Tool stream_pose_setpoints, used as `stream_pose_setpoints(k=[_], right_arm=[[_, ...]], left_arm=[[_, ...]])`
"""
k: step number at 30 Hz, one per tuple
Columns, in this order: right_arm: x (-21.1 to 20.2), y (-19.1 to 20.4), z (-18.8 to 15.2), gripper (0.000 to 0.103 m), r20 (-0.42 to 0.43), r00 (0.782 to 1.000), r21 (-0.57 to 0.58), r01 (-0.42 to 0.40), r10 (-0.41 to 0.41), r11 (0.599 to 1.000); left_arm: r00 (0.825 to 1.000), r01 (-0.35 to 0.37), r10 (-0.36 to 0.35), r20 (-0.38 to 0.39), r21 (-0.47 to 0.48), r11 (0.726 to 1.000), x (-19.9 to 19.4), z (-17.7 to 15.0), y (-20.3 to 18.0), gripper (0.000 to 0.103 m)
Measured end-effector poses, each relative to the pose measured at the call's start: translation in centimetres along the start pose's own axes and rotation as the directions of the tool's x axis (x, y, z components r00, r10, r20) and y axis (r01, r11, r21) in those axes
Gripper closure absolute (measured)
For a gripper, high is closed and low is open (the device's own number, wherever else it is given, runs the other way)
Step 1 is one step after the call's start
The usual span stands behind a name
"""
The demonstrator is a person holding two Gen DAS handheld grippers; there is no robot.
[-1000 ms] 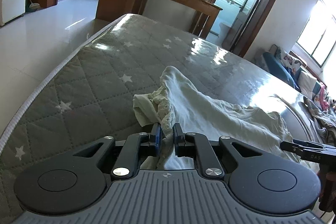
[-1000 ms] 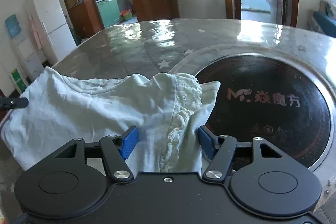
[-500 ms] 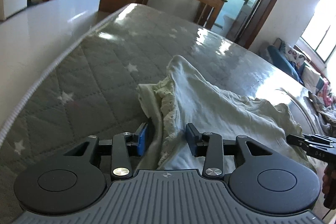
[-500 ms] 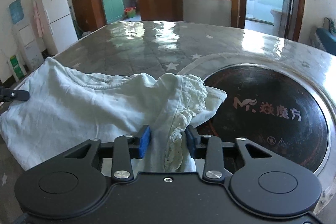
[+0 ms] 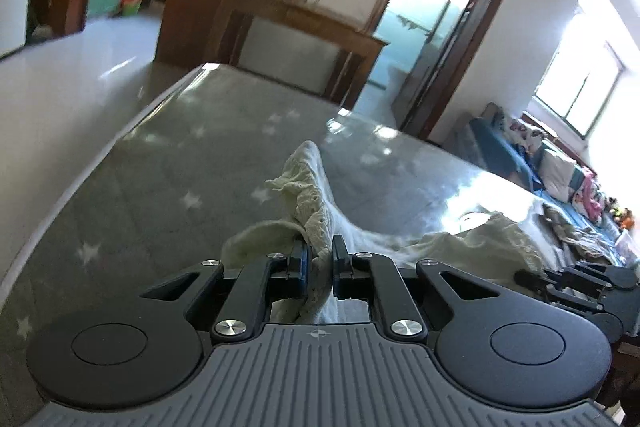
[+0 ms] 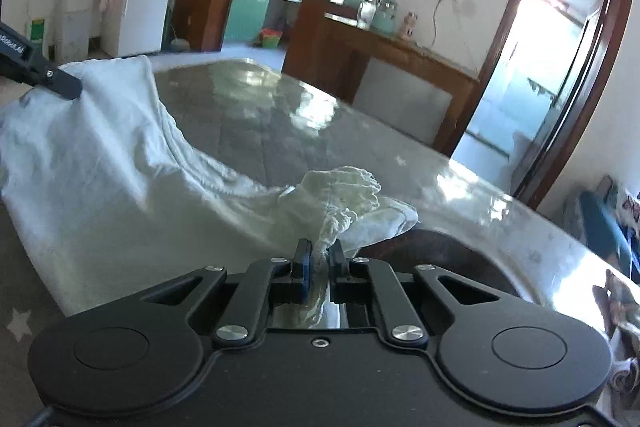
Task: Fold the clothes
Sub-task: 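Lift the grasped T-shirt edge with both tools and fold it over, then lower the folded edge onto the T-shirt and open both tools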
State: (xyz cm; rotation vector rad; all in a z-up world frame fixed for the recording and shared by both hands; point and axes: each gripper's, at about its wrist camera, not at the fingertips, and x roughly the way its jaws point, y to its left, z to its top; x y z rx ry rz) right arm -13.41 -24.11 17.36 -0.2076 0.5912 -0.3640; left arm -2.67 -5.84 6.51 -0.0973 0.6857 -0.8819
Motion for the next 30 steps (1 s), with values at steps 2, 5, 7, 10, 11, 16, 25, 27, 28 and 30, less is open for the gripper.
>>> stream_pose_setpoints(k=[2, 5, 7, 10, 11, 16, 25, 27, 28, 30], right_arm=[[-0.4, -0.2, 0.5, 0.094, 0.016, 1.000, -0.010, 0.016, -0.016, 1.000], [-1.0, -0.6, 1.3, 0.094, 0.046, 0.998, -0.028, 0.042, -0.041, 0.999], [-1.5, -1.1, 2.3, 0.094, 0.071, 0.996, -0.042, 0.062, -0.059, 0.997], [-1.8, -2.3, 3.9, 0.094, 0.105, 0.991, -0.051, 0.089, -0.084, 0.995], [-1.8, -2.7, 4.5, 0.094, 0.116, 0.989, -0.058, 0.099, -0.092, 0.993], [-1.3, -4.9, 7.7, 0.094, 0.165, 0.977, -0.088, 0.149, -0.133, 0.985], [3.5, -8.4, 10.0, 0.094, 0.174, 0.972, -0.037, 0.168, -0.159, 0.985], [4.9, -8.6, 9.5, 0.094, 0.157, 0.976, -0.027, 0.159, -0.153, 0.987], [6.1, -8.4, 8.8, 0.094, 0.133, 0.981, -0.022, 0.148, -0.144, 0.989], [8.5, -8.2, 7.3, 0.094, 0.084, 0.989, -0.013, 0.126, -0.125, 0.992]], left_arm=[[1.000, 0.009, -0.010, 0.018, 0.018, 1.000, -0.5, 0.6, -0.8, 0.092], [0.999, 0.018, -0.020, 0.046, 0.031, 0.999, -1.0, 1.9, -1.8, 0.092], [0.997, 0.026, -0.028, 0.067, 0.036, 0.999, -1.4, 3.1, -2.4, 0.092], [0.995, 0.031, -0.036, 0.098, 0.048, 0.998, -1.6, 5.2, -3.4, 0.092], [0.994, 0.029, -0.035, 0.106, 0.052, 0.998, -1.5, 5.8, -3.7, 0.092], [0.984, 0.014, -0.026, 0.175, 0.067, 0.998, -1.1, 9.9, -5.3, 0.092], [0.983, -0.058, 0.044, 0.177, 0.078, 0.995, 3.8, 13.0, -6.6, 0.092], [0.989, -0.079, 0.070, 0.129, 0.066, 0.995, 6.3, 12.1, -6.1, 0.092], [0.992, -0.084, 0.078, 0.099, 0.059, 0.995, 7.5, 11.5, -5.7, 0.092], [0.994, -0.100, 0.097, 0.048, 0.048, 0.994, 9.4, 10.4, -4.9, 0.092]])
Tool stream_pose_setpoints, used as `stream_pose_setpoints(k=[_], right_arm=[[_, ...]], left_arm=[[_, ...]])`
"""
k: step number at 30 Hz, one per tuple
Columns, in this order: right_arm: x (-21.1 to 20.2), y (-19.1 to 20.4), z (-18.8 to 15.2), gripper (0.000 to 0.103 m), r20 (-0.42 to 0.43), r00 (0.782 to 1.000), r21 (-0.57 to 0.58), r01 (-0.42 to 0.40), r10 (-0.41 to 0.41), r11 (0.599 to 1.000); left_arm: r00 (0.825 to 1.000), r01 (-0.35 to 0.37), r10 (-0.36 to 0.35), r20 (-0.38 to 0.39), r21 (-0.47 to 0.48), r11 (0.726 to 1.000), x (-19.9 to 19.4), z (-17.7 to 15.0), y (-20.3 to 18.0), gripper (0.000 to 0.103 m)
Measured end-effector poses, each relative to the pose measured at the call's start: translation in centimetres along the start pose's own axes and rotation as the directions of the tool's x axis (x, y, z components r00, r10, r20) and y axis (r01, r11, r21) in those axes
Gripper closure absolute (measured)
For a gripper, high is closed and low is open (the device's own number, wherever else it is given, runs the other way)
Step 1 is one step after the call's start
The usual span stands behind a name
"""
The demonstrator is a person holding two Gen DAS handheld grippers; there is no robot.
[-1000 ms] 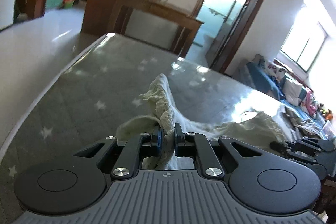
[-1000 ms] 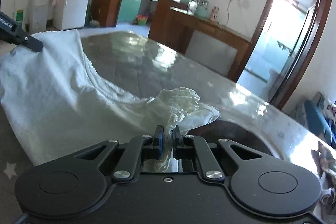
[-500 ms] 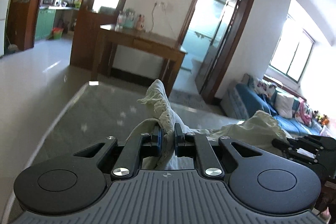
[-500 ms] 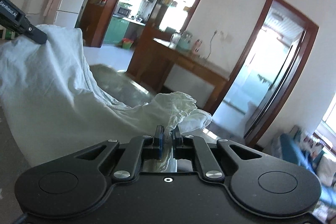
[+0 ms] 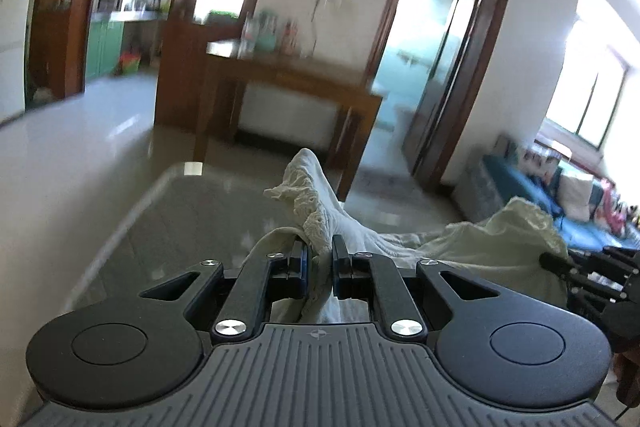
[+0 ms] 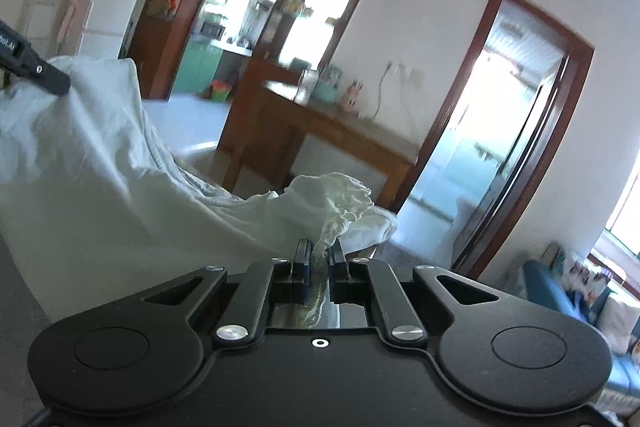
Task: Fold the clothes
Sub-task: 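Lower the folded edge onto the T-shirt and open both tools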
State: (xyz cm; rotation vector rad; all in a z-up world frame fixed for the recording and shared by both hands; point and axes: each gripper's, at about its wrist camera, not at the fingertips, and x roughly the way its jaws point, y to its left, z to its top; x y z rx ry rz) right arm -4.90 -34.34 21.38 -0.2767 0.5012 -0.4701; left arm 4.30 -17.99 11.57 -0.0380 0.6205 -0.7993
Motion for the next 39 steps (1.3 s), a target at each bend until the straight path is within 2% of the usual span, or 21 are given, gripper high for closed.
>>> stream_pose_setpoints(k=[2, 4, 7, 11, 12, 14, 17, 20, 22, 29, 32, 33, 34, 36, 37, 39], right_arm=[[1.8, 0.7, -1.8, 0.094, -0.059, 0.998, -0.001, -0.020, 0.020, 1.000], [3.2, 1.5, -3.3, 0.094, -0.108, 0.994, -0.010, -0.032, 0.030, 0.999], [4.4, 1.8, -5.2, 0.090, -0.172, 0.984, -0.004, -0.048, 0.047, 0.999], [3.8, 1.2, -6.2, 0.086, -0.181, 0.981, 0.043, -0.063, 0.070, 0.997], [3.4, 1.2, -6.2, 0.082, -0.179, 0.979, 0.071, -0.084, 0.095, 0.994], [2.6, 1.0, -6.3, 0.076, -0.172, 0.975, 0.123, -0.122, 0.143, 0.985], [0.9, 1.2, -7.0, 0.072, -0.181, 0.968, 0.135, -0.149, 0.172, 0.980], [0.0, 0.7, -8.1, 0.062, -0.193, 0.965, 0.179, -0.143, 0.177, 0.973], [-0.6, 0.0, -9.1, 0.055, -0.202, 0.961, 0.228, -0.141, 0.189, 0.963], [-1.7, -1.5, -11.5, 0.054, -0.226, 0.945, 0.360, -0.144, 0.235, 0.922], [-1.7, -1.6, -12.0, 0.055, -0.224, 0.938, 0.400, -0.157, 0.263, 0.903], [-1.7, -1.6, -12.1, 0.055, -0.223, 0.936, 0.410, -0.164, 0.273, 0.897], [-1.6, -1.4, -12.1, 0.064, -0.223, 0.933, 0.416, -0.170, 0.282, 0.893], [-1.5, -0.9, -12.1, 0.079, -0.230, 0.929, 0.410, -0.176, 0.289, 0.895], [-1.5, -0.7, -12.2, 0.085, -0.232, 0.928, 0.407, -0.179, 0.291, 0.896], [-1.7, -0.4, -12.1, 0.090, -0.233, 0.930, 0.392, -0.179, 0.286, 0.902]], left_arm=[[0.997, -0.027, 0.026, -0.070, -0.009, 1.000, 2.3, -1.7, 0.7, 0.092], [0.986, -0.065, 0.062, -0.152, -0.014, 0.998, 4.7, -3.8, 1.5, 0.091], [0.972, -0.114, 0.109, -0.208, -0.013, 0.993, 6.2, -5.7, 3.1, 0.090], [0.972, -0.123, 0.109, -0.210, -0.053, 0.991, 5.8, -6.3, 4.6, 0.081], [0.972, -0.132, 0.116, -0.205, -0.065, 0.989, 5.6, -6.3, 4.9, 0.076], [0.973, -0.133, 0.117, -0.199, -0.072, 0.988, 5.0, -6.3, 5.1, 0.074], [0.973, -0.116, 0.100, -0.206, -0.065, 0.991, 4.1, -6.5, 5.2, 0.069], [0.978, -0.081, 0.065, -0.199, -0.075, 0.994, 2.4, -7.2, 5.3, 0.063], [0.980, -0.060, 0.040, -0.195, -0.093, 0.994, 1.5, -8.2, 5.7, 0.054], [0.979, -0.053, 0.028, -0.202, -0.119, 0.991, 0.2, -10.5, 5.9, 0.052], [0.980, -0.055, 0.034, -0.198, -0.103, 0.993, 0.3, -10.6, 5.6, 0.053], [0.979, -0.052, 0.031, -0.199, -0.100, 0.994, 0.4, -10.7, 5.5, 0.060], [0.979, -0.048, 0.027, -0.201, -0.098, 0.994, 0.5, -10.7, 5.4, 0.073], [0.978, -0.046, 0.025, -0.208, -0.099, 0.994, 0.8, -10.7, 5.4, 0.086], [0.977, -0.044, 0.022, -0.210, -0.100, 0.994, 0.8, -10.7, 5.4, 0.090], [0.977, -0.039, 0.016, -0.212, -0.105, 0.994, 0.5, -10.7, 5.5, 0.092]])
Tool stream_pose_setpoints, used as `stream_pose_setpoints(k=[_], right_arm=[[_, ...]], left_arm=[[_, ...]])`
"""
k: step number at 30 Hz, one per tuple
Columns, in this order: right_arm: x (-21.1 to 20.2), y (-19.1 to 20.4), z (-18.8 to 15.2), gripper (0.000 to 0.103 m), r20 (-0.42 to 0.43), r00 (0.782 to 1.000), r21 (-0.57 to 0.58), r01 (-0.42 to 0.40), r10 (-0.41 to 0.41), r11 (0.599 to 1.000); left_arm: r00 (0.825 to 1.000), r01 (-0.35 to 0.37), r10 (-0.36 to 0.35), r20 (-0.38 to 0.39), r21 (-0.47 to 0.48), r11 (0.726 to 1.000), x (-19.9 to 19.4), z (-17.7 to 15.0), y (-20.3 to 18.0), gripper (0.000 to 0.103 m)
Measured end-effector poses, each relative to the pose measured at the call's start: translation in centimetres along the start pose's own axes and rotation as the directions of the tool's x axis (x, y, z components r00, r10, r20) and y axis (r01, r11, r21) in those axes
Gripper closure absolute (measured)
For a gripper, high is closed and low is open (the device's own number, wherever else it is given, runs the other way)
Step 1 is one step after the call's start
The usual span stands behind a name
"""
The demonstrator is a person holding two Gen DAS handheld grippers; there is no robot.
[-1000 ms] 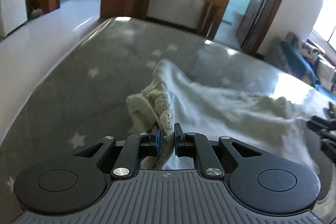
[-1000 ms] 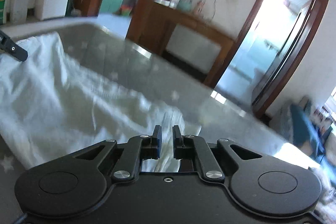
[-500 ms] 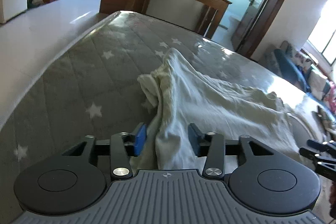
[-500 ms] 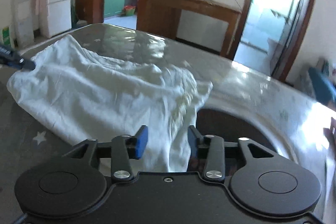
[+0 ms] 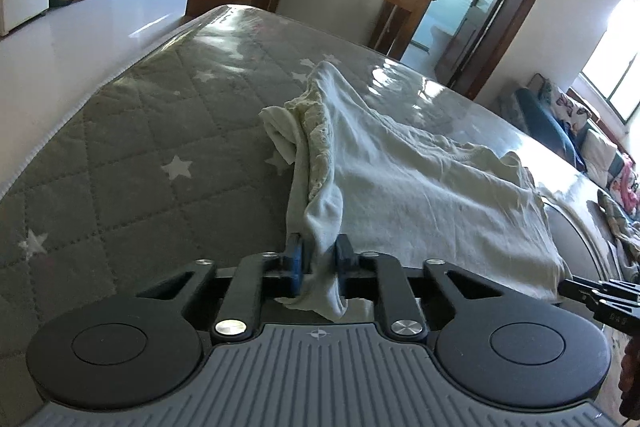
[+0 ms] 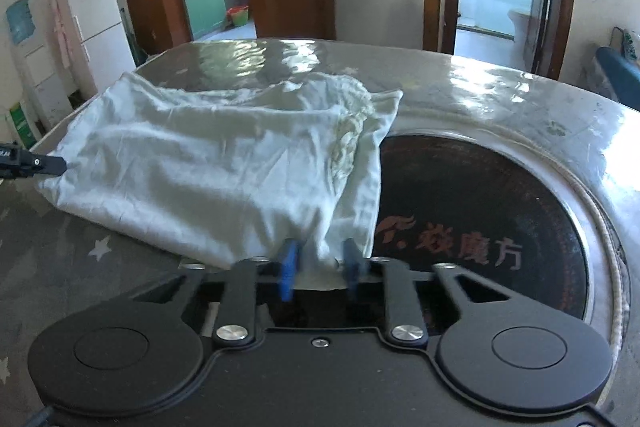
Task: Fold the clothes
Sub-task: 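Lower the folded edge onto the T-shirt and open both tools, then pull both tools back from the folded T-shirt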
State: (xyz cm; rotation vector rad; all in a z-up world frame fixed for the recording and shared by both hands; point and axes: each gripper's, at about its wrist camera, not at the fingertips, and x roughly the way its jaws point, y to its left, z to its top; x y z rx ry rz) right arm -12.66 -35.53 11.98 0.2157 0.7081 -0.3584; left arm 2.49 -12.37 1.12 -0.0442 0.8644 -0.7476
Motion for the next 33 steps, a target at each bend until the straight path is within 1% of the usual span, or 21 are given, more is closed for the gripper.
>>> stream_pose_setpoints(k=[3, 5, 8, 9, 11, 12, 13, 14, 17, 18, 20, 22, 23, 25, 27, 29, 33], right_arm=[[-0.7, 0.4, -0.1, 0.093, -0.006, 1.000, -0.033, 0.003, -0.003, 0.999], [-1.5, 0.7, -0.3, 0.094, -0.015, 1.000, -0.076, 0.002, -0.003, 0.997], [-2.8, 1.0, -0.7, 0.094, -0.033, 0.999, -0.116, -0.007, 0.003, 0.993], [-3.0, 1.1, -0.9, 0.092, -0.063, 0.998, -0.130, -0.022, 0.014, 0.991], [-3.5, 1.2, -1.1, 0.089, -0.079, 0.997, -0.146, -0.033, 0.022, 0.989], [-3.8, 1.2, -1.1, 0.084, -0.079, 0.997, -0.155, -0.035, 0.023, 0.987], [-4.3, 1.3, -0.9, 0.077, -0.070, 0.997, -0.164, -0.038, 0.026, 0.986], [-4.8, 1.4, -0.7, 0.075, -0.062, 0.998, -0.172, -0.039, 0.029, 0.984], [-5.1, 1.6, 0.8, 0.074, -0.019, 0.999, -0.178, -0.031, 0.028, 0.984], [-4.9, 1.7, 1.3, 0.074, -0.009, 0.999, -0.177, -0.032, 0.031, 0.984], [-3.9, 2.2, 2.7, 0.073, 0.012, 0.999, -0.174, -0.036, 0.039, 0.984], [-2.7, 2.7, 4.1, 0.069, 0.035, 0.998, -0.170, -0.040, 0.047, 0.985], [-2.1, 2.9, 4.6, 0.067, 0.043, 0.998, -0.173, -0.038, 0.046, 0.984], [-0.9, 3.4, 5.7, 0.064, 0.055, 0.997, -0.172, -0.038, 0.048, 0.984], [0.5, 3.9, 6.9, 0.062, 0.064, 0.997, -0.169, -0.039, 0.051, 0.985], [2.2, 4.3, 7.8, 0.057, 0.057, 0.998, -0.185, -0.028, 0.040, 0.982], [5.5, 4.9, 9.3, 0.054, 0.034, 0.999, -0.223, -0.005, 0.013, 0.975]], left_arm=[[1.000, 0.016, -0.016, -0.011, 0.008, 1.000, -0.6, 0.0, 0.1, 0.094], [1.000, 0.024, -0.024, -0.017, 0.016, 1.000, -1.0, 0.0, 0.2, 0.094], [0.998, 0.038, -0.035, -0.045, 0.065, 0.997, -1.8, -0.3, 0.3, 0.092], [0.997, 0.036, -0.030, -0.064, 0.090, 0.995, -2.0, -0.4, 0.3, 0.090], [0.997, 0.025, -0.017, -0.071, 0.113, 0.993, -2.3, -0.6, 0.4, 0.083], [0.997, 0.018, -0.009, -0.072, 0.122, 0.992, -2.5, -0.7, 0.5, 0.078], [0.998, 0.012, -0.004, -0.059, 0.136, 0.991, -2.9, -0.7, 0.5, 0.077], [0.999, 0.005, 0.001, -0.040, 0.151, 0.989, -3.4, -0.6, 0.4, 0.077], [1.000, -0.019, 0.016, 0.016, 0.191, 0.981, -4.4, -0.6, -0.4, 0.077], [0.999, -0.018, 0.010, 0.040, 0.223, 0.975, -4.7, -0.7, -1.2, 0.077], [0.996, -0.012, -0.015, 0.090, 0.303, 0.953, -5.2, -1.1, -3.3, 0.077], [0.994, -0.006, -0.032, 0.103, 0.347, 0.938, -5.1, -1.3, -4.6, 0.077], [0.994, 0.006, -0.046, 0.099, 0.372, 0.928, -4.8, -1.5, -5.5, 0.077], [0.995, 0.049, -0.081, 0.061, 0.409, 0.911, -3.1, -2.3, -7.6, 0.077], [0.994, 0.076, -0.099, 0.034, 0.416, 0.906, -1.9, -2.7, -8.6, 0.077], [0.993, 0.100, -0.117, 0.015, 0.419, 0.903, -1.2, -3.2, -9.2, 0.077], [0.989, 0.140, -0.145, -0.022, 0.439, 0.887, 0.5, -4.4, -10.7, 0.077]])
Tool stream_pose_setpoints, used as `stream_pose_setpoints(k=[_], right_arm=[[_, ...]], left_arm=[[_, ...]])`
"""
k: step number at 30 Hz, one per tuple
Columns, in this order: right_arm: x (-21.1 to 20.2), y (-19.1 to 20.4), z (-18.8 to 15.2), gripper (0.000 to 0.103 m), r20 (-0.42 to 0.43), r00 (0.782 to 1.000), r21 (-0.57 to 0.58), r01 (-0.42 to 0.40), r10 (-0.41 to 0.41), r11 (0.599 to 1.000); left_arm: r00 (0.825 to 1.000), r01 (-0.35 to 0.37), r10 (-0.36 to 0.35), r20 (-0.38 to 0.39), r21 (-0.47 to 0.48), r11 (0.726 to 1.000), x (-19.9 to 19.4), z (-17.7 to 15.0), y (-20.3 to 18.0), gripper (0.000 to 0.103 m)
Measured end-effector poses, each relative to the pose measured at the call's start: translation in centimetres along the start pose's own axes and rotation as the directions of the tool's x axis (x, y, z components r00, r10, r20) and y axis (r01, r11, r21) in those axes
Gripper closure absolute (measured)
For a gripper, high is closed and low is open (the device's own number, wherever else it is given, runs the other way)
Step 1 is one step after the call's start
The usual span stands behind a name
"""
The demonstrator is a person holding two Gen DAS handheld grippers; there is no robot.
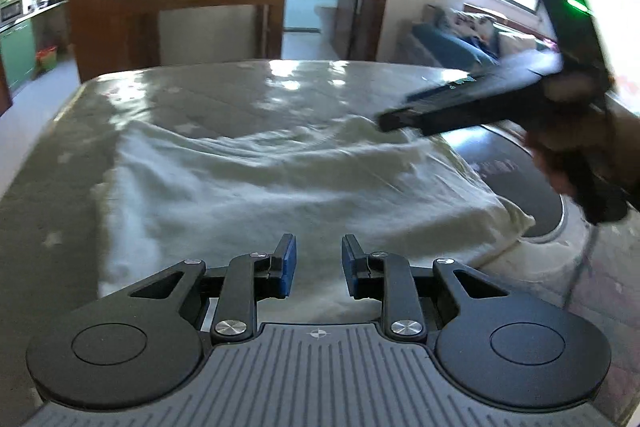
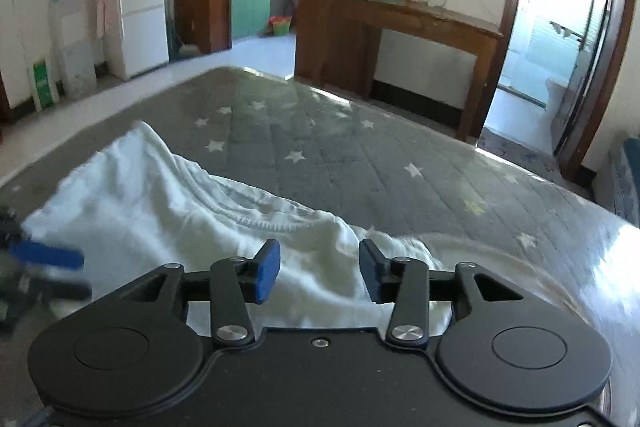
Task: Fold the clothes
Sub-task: 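Pull both tools back from the folded T-shirt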
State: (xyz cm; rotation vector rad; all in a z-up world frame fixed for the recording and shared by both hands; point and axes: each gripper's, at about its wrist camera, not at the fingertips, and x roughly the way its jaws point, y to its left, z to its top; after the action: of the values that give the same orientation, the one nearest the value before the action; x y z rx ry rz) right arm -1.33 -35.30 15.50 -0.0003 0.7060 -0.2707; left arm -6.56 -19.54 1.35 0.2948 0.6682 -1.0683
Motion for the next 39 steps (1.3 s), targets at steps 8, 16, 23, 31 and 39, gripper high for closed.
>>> stream_pose_setpoints(k=[8, 16, 23, 31, 39], right_arm=[[5.4, -0.9, 0.4, 0.049, -0.090, 0.995, -0.060, 0.042, -0.047, 0.997], [5.9, -2.7, 1.7, 0.046, -0.036, 0.994, -0.028, 0.103, -0.103, 0.994], [3.3, 0.4, 1.5, 0.032, -0.033, 0.995, -0.127, -0.096, 0.093, 0.987], [5.8, 3.1, 1.7, 0.028, -0.062, 0.998, -0.136, -0.034, 0.026, 0.990], [2.3, -0.9, 1.1, 0.028, -0.029, 0.999, -0.002, -0.039, 0.039, 0.999]], left_arm=[[0.998, 0.033, -0.033, -0.045, 0.009, 0.999, 1.7, -1.1, -0.8, 0.079], [0.998, 0.054, -0.055, -0.038, -0.047, 0.997, 1.5, -1.4, -0.1, 0.079], [0.998, 0.055, -0.057, -0.038, -0.046, 0.997, 1.5, -1.3, -0.2, 0.079], [0.997, 0.061, -0.063, -0.042, -0.046, 0.997, 1.5, -1.1, -0.2, 0.079], [0.999, 0.041, -0.038, 0.021, -0.123, 0.992, 0.4, 1.0, 2.6, 0.079]])
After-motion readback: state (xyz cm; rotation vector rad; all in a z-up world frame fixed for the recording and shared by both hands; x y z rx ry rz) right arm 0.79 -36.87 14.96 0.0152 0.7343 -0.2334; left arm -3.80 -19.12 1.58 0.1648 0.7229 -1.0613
